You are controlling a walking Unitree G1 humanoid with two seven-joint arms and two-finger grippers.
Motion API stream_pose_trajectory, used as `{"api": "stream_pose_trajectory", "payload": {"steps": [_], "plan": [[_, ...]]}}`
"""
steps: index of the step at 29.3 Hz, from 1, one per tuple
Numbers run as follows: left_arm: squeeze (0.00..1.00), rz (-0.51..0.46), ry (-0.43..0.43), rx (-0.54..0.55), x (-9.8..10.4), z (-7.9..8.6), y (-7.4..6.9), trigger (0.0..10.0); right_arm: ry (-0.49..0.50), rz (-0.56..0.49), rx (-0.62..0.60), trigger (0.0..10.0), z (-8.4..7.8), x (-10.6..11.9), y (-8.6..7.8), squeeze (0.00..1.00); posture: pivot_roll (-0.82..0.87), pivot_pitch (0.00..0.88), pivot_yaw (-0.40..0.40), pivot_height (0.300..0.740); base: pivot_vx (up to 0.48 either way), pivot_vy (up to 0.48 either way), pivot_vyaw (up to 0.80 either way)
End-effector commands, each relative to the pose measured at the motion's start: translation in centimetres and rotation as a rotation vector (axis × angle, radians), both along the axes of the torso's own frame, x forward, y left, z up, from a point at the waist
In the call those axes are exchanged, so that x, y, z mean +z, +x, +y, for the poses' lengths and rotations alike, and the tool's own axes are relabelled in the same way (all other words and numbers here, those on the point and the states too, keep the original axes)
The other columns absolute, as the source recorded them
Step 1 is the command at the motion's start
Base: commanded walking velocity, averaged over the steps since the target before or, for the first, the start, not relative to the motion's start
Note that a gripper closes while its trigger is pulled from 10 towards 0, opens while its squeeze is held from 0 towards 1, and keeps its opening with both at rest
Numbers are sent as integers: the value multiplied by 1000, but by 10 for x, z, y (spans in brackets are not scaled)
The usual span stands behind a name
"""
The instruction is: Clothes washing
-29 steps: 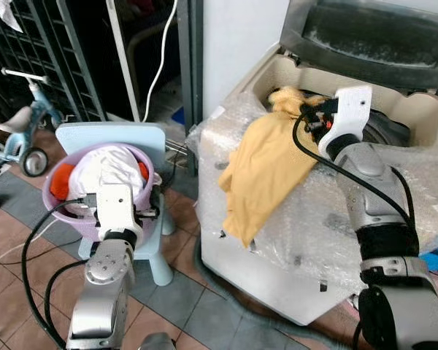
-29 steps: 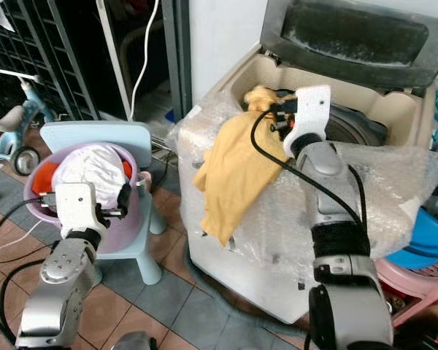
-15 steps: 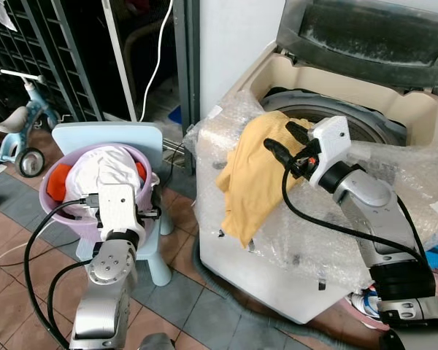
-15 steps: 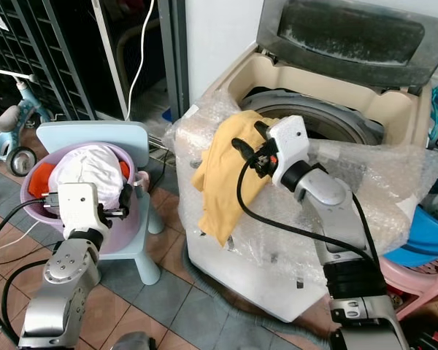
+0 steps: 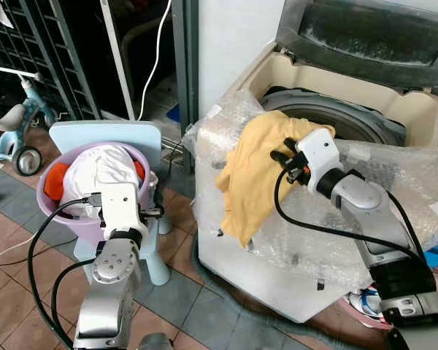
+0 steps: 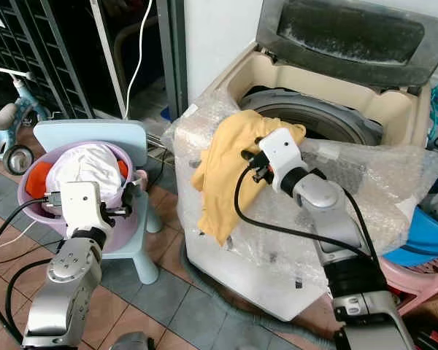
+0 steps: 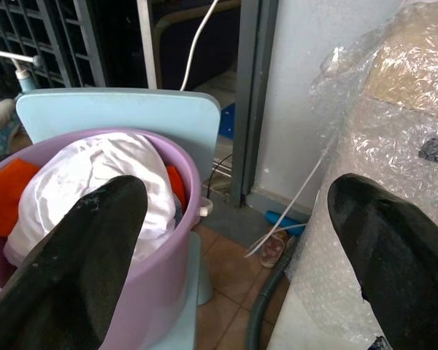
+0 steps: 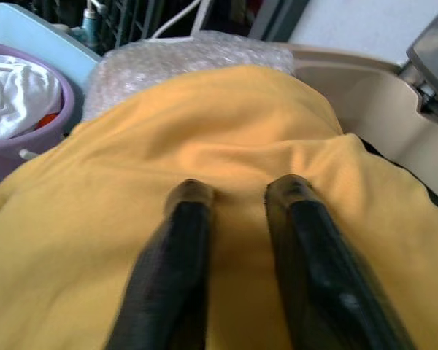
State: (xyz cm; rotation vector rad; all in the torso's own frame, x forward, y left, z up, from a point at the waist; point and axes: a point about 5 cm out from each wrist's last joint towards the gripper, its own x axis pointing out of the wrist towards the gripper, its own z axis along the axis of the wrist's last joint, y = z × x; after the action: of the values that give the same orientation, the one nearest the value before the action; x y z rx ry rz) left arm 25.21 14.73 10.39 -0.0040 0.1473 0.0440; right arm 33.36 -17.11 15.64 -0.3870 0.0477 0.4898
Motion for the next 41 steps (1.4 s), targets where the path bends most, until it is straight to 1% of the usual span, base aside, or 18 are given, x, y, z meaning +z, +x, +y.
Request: {"api": "stream_pose_trajectory", "payload": {"steps": [1,9,18,20,23,24,27,30,31,32,33,34,35,36,37,39,40,41], "plan": [[0,-12,7,-13,4,-2,2,10000,4,5,-58,0,-8,3,4,0,-68,0,-22,740,0,0,0],[0,-9,17,-19,4,-1,3,10000,-3,24,-107,0,-12,0,10,0,-61,0,-17,740,0,0,0],[0,-13,26,-7,5,1,2,10000,-112,16,-117,0,-14,-1,16,0,-50,0,-20,740,0,0,0],[0,-12,27,-6,5,1,2,10000,-79,-14,-155,0,-18,5,21,0,-49,0,-19,740,0,0,0],[0,-12,26,-4,5,1,3,10000,-59,-136,-195,0,-22,30,31,0,-49,0,-18,740,0,0,0],[0,-12,26,-5,5,1,3,10000,-33,-187,-230,0,-25,44,37,0,-52,0,-14,740,0,0,0],[0,-13,26,-6,5,1,4,10000,22,-258,-270,0,-29,66,45,0,-51,0,-11,740,0,0,0],[0,-19,27,-6,6,0,5,10000,44,-453,-341,0,-38,116,55,0,-48,0,-13,740,0,0,0],[0,-20,28,-5,6,0,6,10000,58,-488,-364,0,-41,126,56,0,-48,0,-15,740,0,0,0],[0,-20,28,-5,6,0,6,10000,58,-488,-364,0,-41,126,56,0,-48,0,-15,740,0,0,0],[0,-21,28,-4,6,0,6,10000,69,-526,-401,0,-45,135,57,0,-48,0,-15,740,0,0,0],[0,-24,29,1,6,0,6,10000,128,-583,-468,0,-54,156,58,0,-43,0,-23,740,0,0,0],[0,-24,29,1,6,0,6,10000,128,-583,-468,0,-54,156,58,0,-43,0,-23,740,0,0,0],[0,-28,29,7,7,0,6,10000,173,-596,-436,0,-54,167,59,0,-37,0,-28,740,0,0,0],[0,-29,28,11,7,0,5,10000,155,-597,-401,0,-51,168,58,0,-36,0,-31,740,0,0,0],[0,-29,26,20,7,1,4,10000,102,-588,-316,6157,-45,162,57,0,-35,0,-33,740,0,0,0],[0,-28,24,24,7,2,3,10000,102,-570,-272,10000,-42,157,55,0,-35,0,-35,740,0,0,0],[0,-26,23,26,6,2,2,10000,115,-548,-233,10000,-41,151,54,282,-36,0,-36,740,0,0,0]]}}
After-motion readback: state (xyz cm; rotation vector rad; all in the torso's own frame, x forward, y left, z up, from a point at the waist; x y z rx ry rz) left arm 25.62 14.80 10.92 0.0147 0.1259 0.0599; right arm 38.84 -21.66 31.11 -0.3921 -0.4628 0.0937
